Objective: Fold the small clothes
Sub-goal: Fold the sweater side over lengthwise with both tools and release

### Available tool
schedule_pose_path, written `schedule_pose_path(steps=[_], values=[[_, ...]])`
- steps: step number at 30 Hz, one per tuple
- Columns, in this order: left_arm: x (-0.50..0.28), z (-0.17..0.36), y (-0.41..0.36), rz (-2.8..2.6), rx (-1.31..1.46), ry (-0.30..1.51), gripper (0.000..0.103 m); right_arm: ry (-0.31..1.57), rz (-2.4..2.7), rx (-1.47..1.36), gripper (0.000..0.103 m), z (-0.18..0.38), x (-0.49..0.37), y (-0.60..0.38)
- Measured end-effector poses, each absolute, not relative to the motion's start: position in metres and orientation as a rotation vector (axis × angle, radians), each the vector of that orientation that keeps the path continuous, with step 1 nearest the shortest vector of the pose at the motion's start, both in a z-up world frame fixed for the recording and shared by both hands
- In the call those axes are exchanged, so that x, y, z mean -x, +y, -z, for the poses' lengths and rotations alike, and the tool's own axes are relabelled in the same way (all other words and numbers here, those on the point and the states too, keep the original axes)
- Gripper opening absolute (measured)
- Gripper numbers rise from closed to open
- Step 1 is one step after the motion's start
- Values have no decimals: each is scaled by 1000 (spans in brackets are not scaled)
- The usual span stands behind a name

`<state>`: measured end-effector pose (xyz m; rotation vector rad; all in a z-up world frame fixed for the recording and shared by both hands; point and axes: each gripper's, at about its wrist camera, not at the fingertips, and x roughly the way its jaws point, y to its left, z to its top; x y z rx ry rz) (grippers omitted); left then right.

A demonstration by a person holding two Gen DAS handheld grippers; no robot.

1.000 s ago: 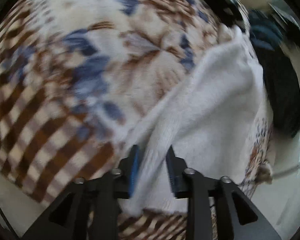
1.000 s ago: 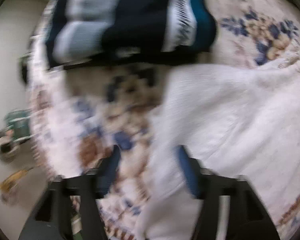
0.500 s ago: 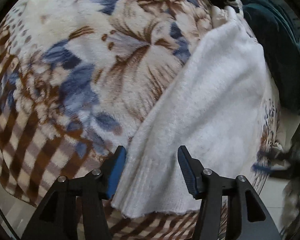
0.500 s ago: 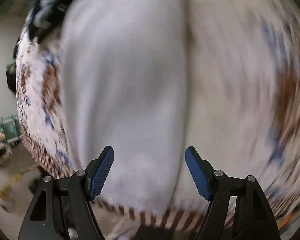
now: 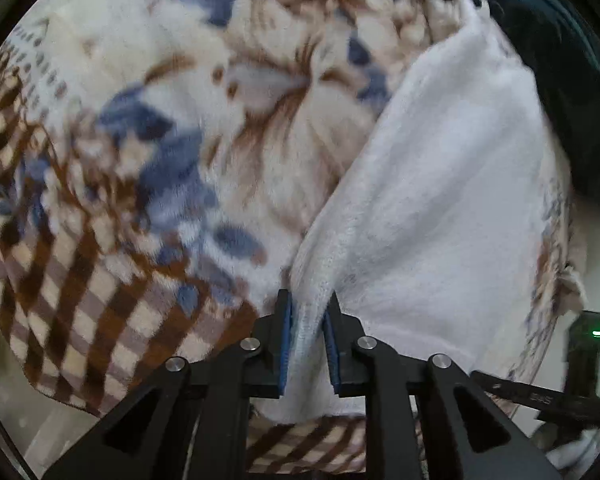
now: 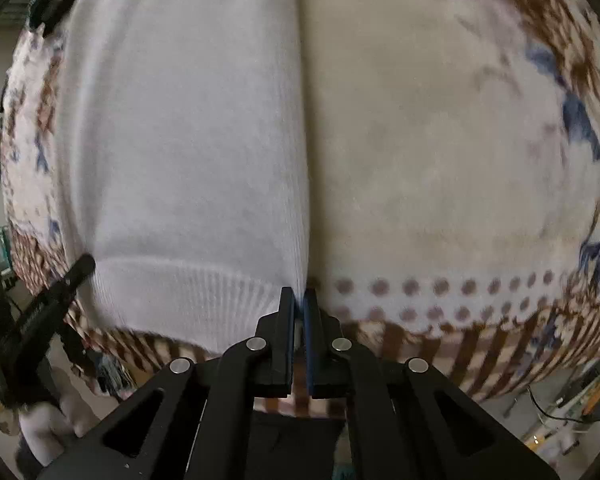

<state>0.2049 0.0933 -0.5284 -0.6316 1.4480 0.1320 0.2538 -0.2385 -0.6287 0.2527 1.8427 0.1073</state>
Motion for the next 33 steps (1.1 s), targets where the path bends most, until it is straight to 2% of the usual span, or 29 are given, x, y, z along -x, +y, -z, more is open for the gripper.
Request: schedule_pose_path(steps=[2,4,5,6,7,8,10,16,22,24,25,26,29,31,32,33], values=[[-215,503,99,-122,608,1389,37,1901,-124,-308,4,640,-259,-246],[-235,477,105,-99,621,1317,51,1923,-140,-386,7,639,-270,-253],[-249,466,108,-91,631,1281,53,1910,-153,-405,11,632,-281,-259],[-262,459,109,-73,647,1254,53,1887,-164,-403,16,624,-290,-263],[-279,453,109,-44,661,1232,53,1855,-175,-398,36,615,-300,-267],[-303,448,108,-27,654,1209,53,1802,-186,-398,50,602,-316,-272],[-342,444,106,-1,634,1170,53,1736,-199,-418,57,586,-346,-275],[-484,476,88,38,550,1184,53,1563,-163,-454,57,563,-461,-311],[-558,534,72,102,508,1331,53,1512,-115,-467,57,582,-550,-326],[-561,540,64,130,496,1325,47,1515,-111,-486,57,594,-571,-329],[-561,537,61,160,504,1299,17,1520,-109,-492,57,601,-578,-330],[-561,532,58,208,541,1285,13,1525,-107,-495,57,606,-582,-330],[-552,522,68,399,835,1183,12,1539,-96,-502,57,621,-594,-325],[-550,546,86,427,1030,1191,13,1548,-80,-514,57,628,-588,-332],[-548,564,100,379,1100,1215,16,1551,-78,-531,57,633,-588,-329],[-544,574,112,275,1087,1242,17,1555,-79,-543,57,635,-587,-333]])
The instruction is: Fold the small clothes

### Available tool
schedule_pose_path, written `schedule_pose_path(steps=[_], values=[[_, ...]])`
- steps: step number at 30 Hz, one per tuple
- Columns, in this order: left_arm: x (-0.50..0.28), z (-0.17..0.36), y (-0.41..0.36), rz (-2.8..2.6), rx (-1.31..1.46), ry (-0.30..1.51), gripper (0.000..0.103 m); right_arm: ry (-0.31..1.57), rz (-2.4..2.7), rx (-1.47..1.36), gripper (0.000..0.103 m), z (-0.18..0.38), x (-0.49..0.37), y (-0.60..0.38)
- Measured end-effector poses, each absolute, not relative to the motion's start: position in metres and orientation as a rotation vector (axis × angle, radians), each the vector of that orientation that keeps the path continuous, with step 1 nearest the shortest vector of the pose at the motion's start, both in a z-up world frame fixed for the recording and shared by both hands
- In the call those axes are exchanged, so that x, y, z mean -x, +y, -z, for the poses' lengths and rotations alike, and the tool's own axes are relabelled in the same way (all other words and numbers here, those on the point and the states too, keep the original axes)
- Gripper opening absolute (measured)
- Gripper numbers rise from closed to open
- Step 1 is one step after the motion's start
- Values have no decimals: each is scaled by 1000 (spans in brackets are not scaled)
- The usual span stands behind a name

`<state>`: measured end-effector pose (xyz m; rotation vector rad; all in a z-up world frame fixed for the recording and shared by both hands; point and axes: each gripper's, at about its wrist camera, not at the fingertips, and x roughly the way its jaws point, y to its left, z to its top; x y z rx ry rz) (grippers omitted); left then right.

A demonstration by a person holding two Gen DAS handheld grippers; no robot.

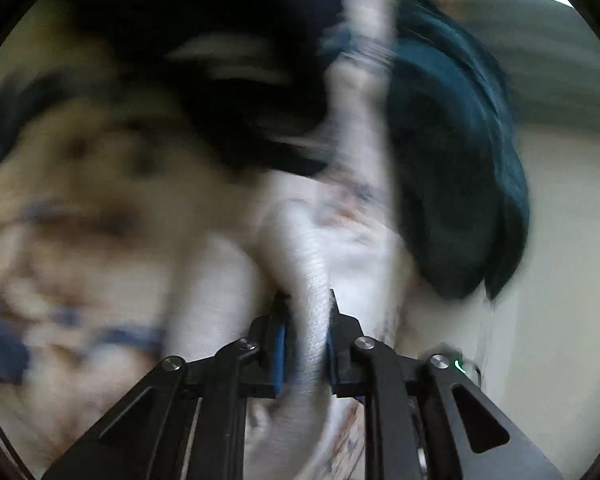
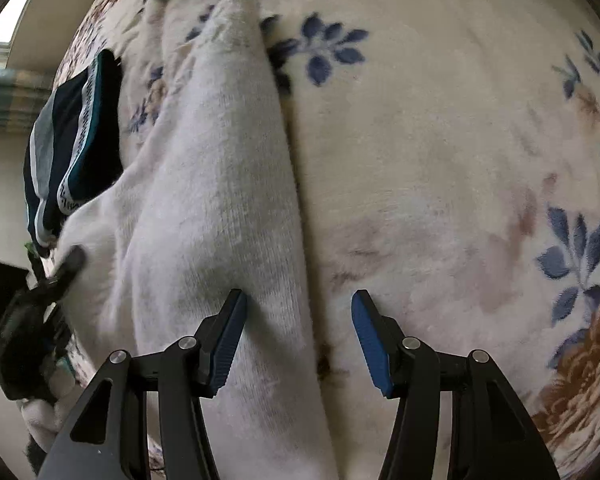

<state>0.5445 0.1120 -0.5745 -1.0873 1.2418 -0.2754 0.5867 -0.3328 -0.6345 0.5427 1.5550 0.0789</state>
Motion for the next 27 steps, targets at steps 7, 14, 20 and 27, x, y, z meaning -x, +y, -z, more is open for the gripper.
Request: schedule_pose_path(steps=[7,14,20,27], values=[[-525,546,136,267,1055,1182,68,1558,-91,-539,57,628,-596,-334],[-523,555,96,339,871,1288,36,1534,-123,-535,57,620,-605,-314],[-514,568,86,572,1236,1190,21,1555,-101,-568,57,628,-594,-318],[-502,580,142,255,1182,1217,32,1568,-89,-582,57,629,-583,-327]])
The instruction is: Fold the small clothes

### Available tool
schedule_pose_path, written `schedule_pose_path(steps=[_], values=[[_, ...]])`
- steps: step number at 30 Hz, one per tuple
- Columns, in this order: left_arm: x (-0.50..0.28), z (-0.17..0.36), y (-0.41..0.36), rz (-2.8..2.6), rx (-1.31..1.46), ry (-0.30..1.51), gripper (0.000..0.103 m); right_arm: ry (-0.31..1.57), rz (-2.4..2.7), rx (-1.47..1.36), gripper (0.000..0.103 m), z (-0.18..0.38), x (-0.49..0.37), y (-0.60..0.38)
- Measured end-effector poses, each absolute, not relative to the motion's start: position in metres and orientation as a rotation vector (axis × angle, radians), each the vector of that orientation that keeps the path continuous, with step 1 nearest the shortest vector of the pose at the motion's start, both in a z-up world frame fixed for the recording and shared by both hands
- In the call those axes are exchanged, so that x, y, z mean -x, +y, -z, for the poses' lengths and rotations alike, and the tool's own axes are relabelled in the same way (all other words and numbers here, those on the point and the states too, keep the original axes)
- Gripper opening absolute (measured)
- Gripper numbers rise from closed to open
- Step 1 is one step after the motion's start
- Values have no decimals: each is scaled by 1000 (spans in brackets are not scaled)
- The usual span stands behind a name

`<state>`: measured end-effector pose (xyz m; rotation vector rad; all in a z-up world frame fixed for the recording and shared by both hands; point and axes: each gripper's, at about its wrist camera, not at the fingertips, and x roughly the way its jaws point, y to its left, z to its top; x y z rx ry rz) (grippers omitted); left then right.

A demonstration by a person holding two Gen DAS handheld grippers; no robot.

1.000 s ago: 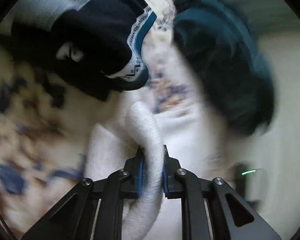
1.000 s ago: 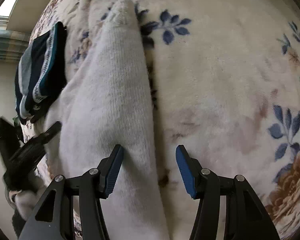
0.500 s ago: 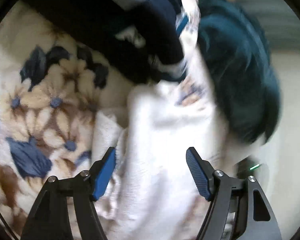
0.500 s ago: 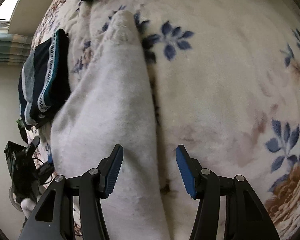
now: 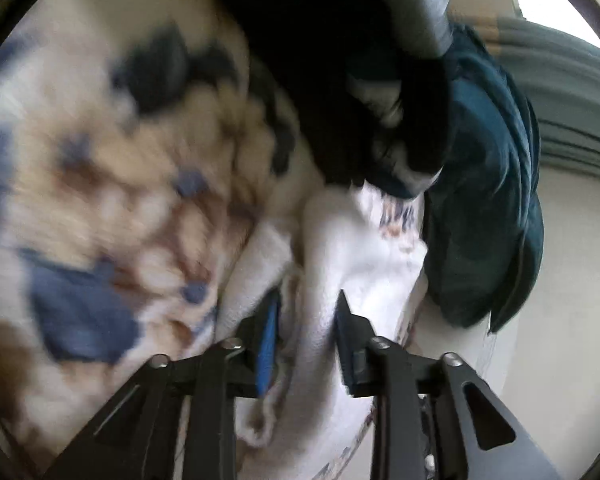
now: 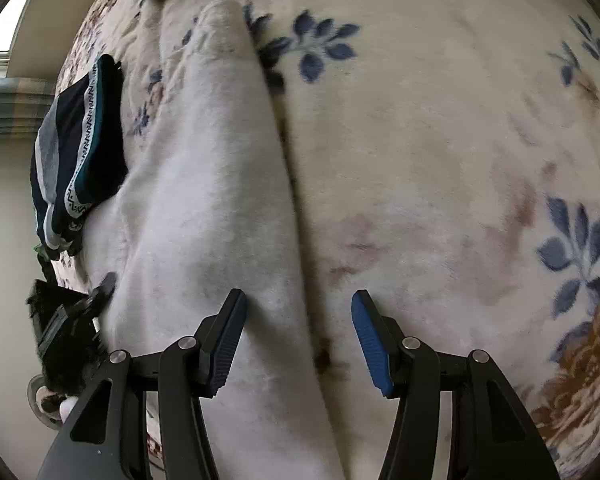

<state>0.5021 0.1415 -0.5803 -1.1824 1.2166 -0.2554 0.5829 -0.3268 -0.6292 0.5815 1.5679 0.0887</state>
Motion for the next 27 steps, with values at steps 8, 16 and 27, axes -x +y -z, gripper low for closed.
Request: schedule_pose_path(steps=[8,16,27], values=[[-531,554,110,191,979,1215,67,1558,-115,-603,57,621,-573,-335],[-576,537,76,137,578,1197,6,1565,-125,-568,57,628,-571,-329],[-544,493,77,78,581,1195,71,1564,-146,-557,57,615,-563,-322]])
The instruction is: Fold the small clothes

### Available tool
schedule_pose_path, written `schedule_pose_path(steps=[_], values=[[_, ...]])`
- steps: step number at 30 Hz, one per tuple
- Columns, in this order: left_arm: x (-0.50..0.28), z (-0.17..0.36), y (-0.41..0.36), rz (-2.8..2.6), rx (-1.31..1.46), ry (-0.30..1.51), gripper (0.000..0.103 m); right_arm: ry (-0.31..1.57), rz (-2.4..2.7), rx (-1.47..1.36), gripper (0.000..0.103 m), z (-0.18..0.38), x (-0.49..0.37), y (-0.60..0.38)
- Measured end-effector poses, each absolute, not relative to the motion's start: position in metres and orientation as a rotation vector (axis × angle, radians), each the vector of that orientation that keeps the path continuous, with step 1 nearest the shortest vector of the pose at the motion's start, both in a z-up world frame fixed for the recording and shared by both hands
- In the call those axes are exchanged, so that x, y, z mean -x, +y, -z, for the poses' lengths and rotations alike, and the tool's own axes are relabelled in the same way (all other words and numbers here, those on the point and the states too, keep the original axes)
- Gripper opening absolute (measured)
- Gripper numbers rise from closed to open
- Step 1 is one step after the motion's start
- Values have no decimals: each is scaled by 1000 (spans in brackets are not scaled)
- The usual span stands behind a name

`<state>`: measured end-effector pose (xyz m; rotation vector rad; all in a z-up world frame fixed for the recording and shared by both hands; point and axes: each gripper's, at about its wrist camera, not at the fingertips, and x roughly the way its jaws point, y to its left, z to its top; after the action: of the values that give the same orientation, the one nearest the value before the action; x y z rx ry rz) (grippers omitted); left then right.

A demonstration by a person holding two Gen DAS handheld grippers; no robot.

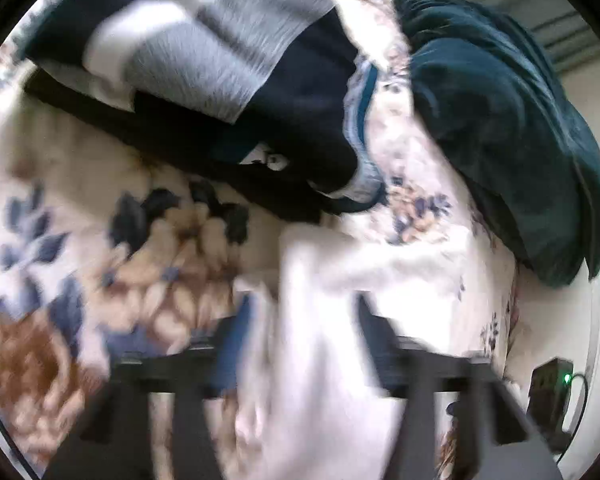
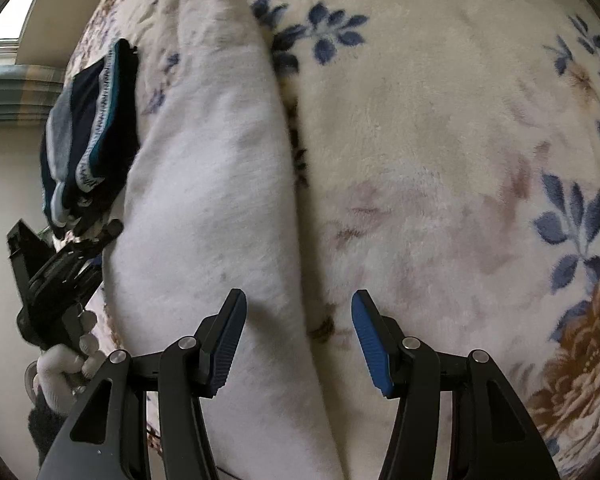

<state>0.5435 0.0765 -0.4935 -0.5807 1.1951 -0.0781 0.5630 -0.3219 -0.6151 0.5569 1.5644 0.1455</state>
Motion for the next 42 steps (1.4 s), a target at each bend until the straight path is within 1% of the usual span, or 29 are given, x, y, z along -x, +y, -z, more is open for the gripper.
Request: schedule_pose_path(steps=[1,2,4,6,7,8,10,13,17,23,27,30,33,35,36,38,39,41,42], values=[[-533,483,73,56,537,1184,86,1555,-149,-553,63,609,-559,-322],[-519,474,71,40,495,1172,89,1545,-151,-553,71,604,-556,-323],[-488,458,66,16,406,1158,90,1517,-155,-554,76,591,-541,-323],[-453,452,68,10,378,1157,90,1512,-154,-541,76,580,-523,-321],[-438,450,67,8,370,1167,90,1514,-151,-537,78,576,-513,-319],[-419,449,66,22,379,1185,90,1515,-148,-541,86,571,-497,-316],[-391,450,69,57,391,1231,90,1522,-147,-541,94,567,-471,-311],[-346,455,72,90,397,1295,90,1547,-132,-515,95,564,-420,-298],[-292,475,86,82,413,1394,90,1610,-96,-516,95,570,-348,-284],[-235,523,96,48,488,1496,90,1669,-11,-572,95,595,-265,-277],[-209,540,94,80,548,1520,89,1677,1,-641,94,625,-242,-281],[-207,557,83,113,547,1567,89,1683,-12,-692,94,645,-236,-278],[-209,560,75,113,516,1556,89,1709,-38,-728,94,665,-233,-269],[-208,551,72,142,549,1513,88,1724,-38,-754,94,679,-227,-267],[-207,547,69,155,548,1493,81,1728,-36,-772,94,683,-226,-266],[-206,538,59,193,522,1465,18,1715,-39,-805,93,686,-222,-265],[-205,536,54,200,499,1469,17,1705,-54,-817,90,685,-220,-265],[-205,531,50,211,521,1446,16,1701,-74,-829,65,685,-217,-264],[-205,529,50,210,534,1439,15,1702,-81,-834,60,685,-215,-265]])
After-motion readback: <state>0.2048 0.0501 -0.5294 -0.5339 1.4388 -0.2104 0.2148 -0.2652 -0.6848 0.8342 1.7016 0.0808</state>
